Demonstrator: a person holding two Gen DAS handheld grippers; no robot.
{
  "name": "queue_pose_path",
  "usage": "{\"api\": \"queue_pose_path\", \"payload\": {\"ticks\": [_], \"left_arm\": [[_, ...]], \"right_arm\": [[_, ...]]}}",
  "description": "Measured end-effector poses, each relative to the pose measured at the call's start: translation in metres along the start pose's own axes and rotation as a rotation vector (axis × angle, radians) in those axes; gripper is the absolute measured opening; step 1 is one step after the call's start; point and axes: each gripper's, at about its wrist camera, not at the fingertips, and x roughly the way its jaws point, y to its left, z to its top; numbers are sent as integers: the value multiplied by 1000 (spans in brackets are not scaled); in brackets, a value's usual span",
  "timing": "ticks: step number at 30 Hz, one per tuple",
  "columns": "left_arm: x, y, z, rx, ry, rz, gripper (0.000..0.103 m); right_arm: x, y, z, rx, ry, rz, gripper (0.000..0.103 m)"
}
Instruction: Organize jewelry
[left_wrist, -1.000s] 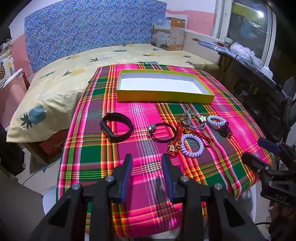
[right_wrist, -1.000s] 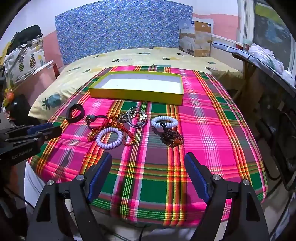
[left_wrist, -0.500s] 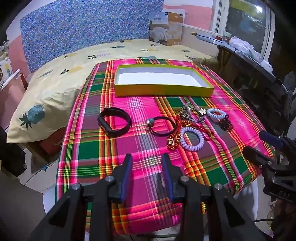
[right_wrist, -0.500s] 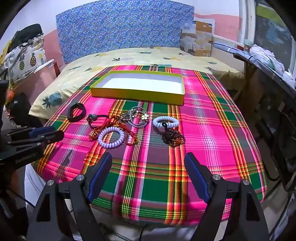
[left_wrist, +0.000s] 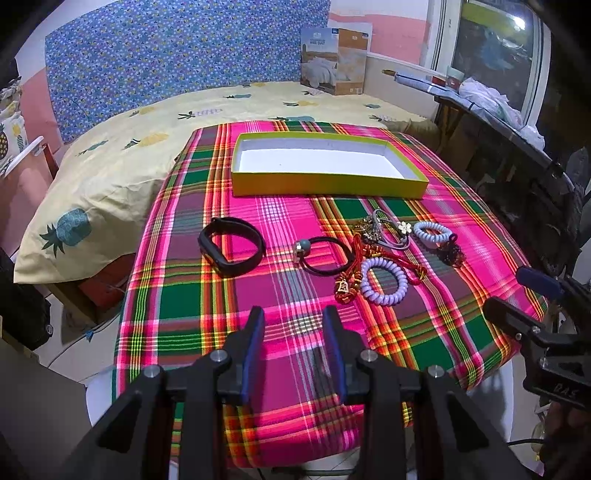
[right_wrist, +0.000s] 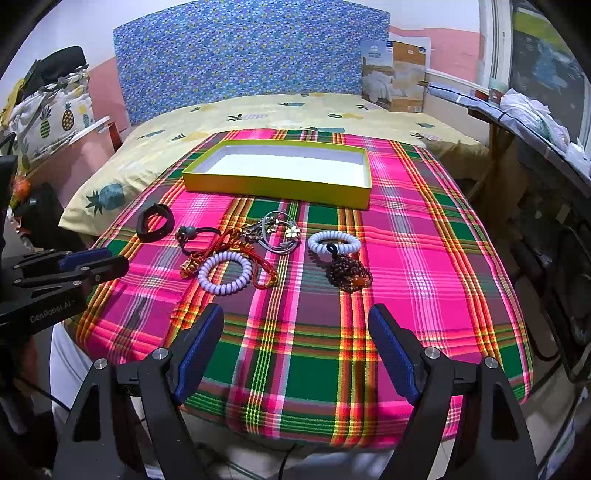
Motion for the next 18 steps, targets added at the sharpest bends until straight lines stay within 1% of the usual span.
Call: {"api": "queue_pose_path", "payload": {"ticks": [9, 18], "left_arm": [[-5, 2, 0, -5, -4, -20, 34], [-9, 2, 0, -4, -22, -18, 34]], "right_arm": [[-2, 1, 1, -1, -2, -1, 80], [-2, 1, 1, -1, -6, -3, 80]]}}
